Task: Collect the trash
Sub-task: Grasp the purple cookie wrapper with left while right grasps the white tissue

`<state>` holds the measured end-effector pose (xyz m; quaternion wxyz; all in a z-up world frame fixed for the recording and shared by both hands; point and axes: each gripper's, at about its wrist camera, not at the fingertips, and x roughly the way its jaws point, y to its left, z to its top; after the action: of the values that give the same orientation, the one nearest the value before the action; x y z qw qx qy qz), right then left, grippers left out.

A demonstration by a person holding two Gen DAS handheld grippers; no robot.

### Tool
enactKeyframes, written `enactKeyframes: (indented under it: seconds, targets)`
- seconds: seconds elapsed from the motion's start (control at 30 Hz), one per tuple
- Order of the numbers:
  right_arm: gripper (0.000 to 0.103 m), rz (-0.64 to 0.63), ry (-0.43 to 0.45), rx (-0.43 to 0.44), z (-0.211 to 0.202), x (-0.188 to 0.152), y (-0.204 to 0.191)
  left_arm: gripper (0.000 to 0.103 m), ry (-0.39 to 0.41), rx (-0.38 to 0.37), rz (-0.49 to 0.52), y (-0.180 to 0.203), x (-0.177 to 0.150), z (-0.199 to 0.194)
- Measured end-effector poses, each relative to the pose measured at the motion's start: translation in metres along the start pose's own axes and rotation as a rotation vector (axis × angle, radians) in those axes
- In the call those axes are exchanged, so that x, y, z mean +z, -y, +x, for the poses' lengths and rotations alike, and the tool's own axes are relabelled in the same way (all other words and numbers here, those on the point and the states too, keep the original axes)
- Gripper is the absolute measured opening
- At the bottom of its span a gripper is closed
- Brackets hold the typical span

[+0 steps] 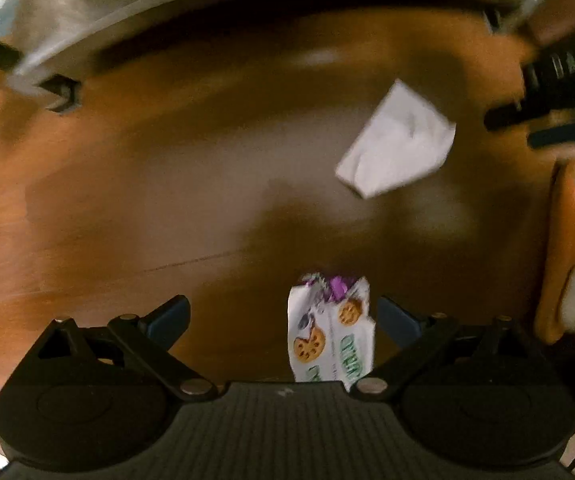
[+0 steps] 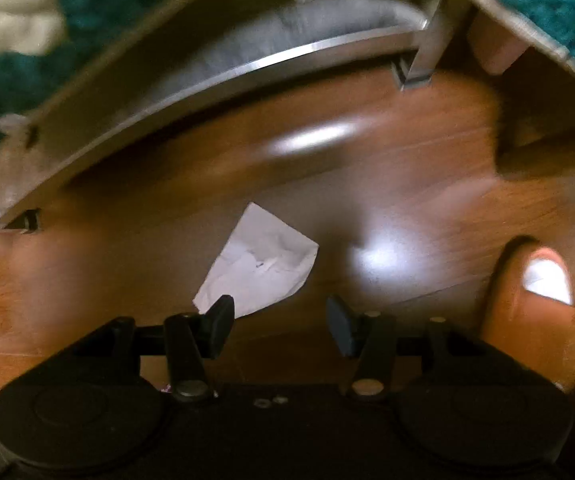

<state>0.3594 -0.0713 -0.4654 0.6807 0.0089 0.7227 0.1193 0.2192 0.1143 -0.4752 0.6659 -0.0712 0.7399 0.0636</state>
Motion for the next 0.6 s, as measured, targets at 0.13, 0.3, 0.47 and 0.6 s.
enactKeyframes:
  seconds: [0.13,0.3,0.47,0.6]
  targets:
    - [0.052,0.008,-0.049,-0.011,0.035,0.004,0.000,0.096,-0.055,0.010,0.060,0.007,0.002,0.037]
    - [0.051,0.027,-0.085,-0.015,0.066,0.009,0.002,0.083,-0.119,-0.023,0.038,0.001,0.007,0.075]
    - [0.051,0.076,-0.112,-0.008,0.091,0.017,0.007,0.068,-0.164,-0.066,-0.010,-0.007,0.011,0.101]
    - [0.051,0.091,-0.109,-0.002,0.103,0.019,0.003,0.055,-0.173,-0.076,-0.009,-0.009,0.012,0.114]
